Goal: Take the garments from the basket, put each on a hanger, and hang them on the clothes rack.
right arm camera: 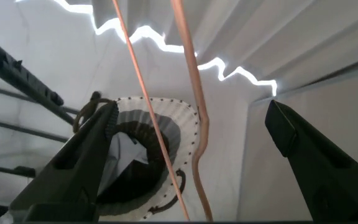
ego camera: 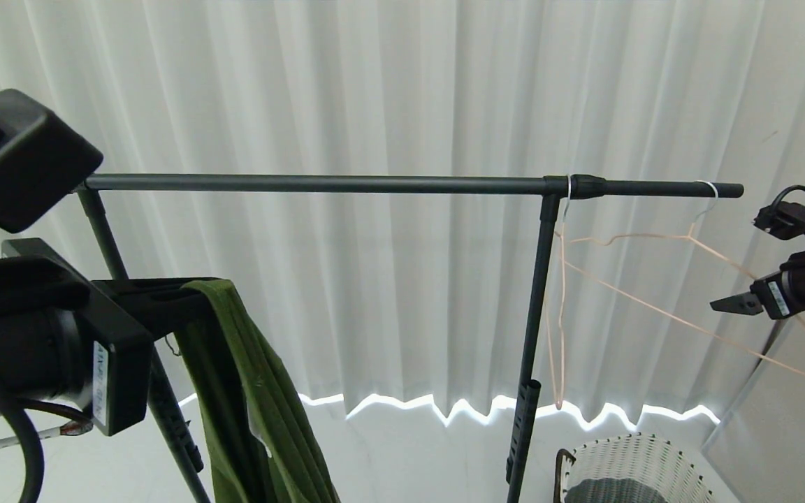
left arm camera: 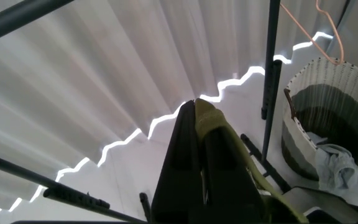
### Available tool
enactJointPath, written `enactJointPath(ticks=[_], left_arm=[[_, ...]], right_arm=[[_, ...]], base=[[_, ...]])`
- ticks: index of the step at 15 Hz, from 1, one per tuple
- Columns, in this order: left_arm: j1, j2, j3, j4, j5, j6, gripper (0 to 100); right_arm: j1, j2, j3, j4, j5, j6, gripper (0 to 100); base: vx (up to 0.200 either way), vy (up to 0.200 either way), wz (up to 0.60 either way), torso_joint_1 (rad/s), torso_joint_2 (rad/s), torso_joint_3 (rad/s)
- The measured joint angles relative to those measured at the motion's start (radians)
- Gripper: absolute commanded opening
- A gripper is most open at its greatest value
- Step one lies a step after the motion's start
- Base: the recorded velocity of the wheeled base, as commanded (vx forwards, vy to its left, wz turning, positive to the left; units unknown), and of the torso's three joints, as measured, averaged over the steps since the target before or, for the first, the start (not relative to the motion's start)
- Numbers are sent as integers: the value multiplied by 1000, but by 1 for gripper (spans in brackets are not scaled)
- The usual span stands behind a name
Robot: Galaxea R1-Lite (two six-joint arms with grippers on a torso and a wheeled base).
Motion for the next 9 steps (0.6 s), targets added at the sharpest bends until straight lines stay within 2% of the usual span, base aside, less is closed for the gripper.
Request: enactJointPath(ticks=[4, 9], left_arm=[[0, -3, 2, 0, 0, 0, 0], [0, -5, 4, 0, 0, 0, 0]], right_arm=[[0, 26, 0, 0, 65, 6, 100], [19, 27, 16, 6, 100, 32, 100]], base=[[0, 0, 0, 0, 0, 0], [0, 0, 0, 0, 0, 0]])
